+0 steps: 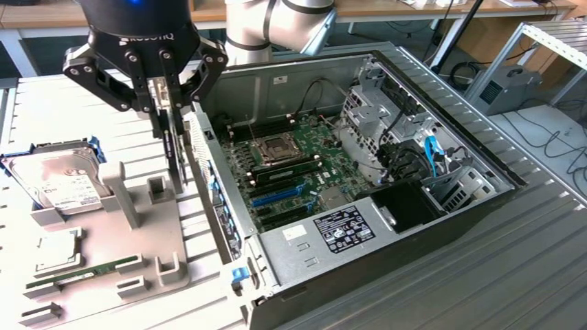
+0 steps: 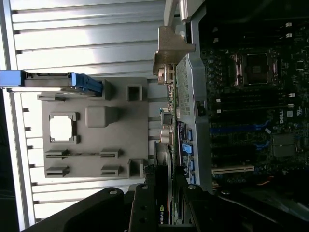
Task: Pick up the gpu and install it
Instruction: 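Pick up the gpu and move the gpu toward the slot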
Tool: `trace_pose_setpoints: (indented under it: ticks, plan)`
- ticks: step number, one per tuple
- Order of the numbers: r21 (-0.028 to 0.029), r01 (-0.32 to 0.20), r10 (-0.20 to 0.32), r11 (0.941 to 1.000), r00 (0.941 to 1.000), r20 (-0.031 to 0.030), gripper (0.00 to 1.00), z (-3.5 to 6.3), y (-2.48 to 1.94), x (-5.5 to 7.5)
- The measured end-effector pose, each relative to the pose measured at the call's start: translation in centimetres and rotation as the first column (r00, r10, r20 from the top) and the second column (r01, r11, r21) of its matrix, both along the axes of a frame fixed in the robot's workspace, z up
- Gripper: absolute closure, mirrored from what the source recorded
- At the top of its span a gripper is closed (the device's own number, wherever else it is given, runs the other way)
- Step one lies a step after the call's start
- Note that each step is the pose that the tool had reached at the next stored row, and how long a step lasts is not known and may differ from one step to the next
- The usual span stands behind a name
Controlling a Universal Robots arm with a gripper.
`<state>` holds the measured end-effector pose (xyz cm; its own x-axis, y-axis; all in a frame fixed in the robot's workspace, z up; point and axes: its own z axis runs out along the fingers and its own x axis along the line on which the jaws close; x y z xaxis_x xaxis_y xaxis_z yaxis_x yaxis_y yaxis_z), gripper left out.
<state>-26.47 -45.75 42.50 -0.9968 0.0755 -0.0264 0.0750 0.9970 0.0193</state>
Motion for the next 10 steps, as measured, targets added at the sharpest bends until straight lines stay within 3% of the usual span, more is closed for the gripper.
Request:
trace_pose_setpoints:
  ticks: [10]
  plan:
    - [-0.0001, 0.000, 0.000, 1.0000, 1.0000, -0.0001, 0.74, 0.00, 0.00, 0.27]
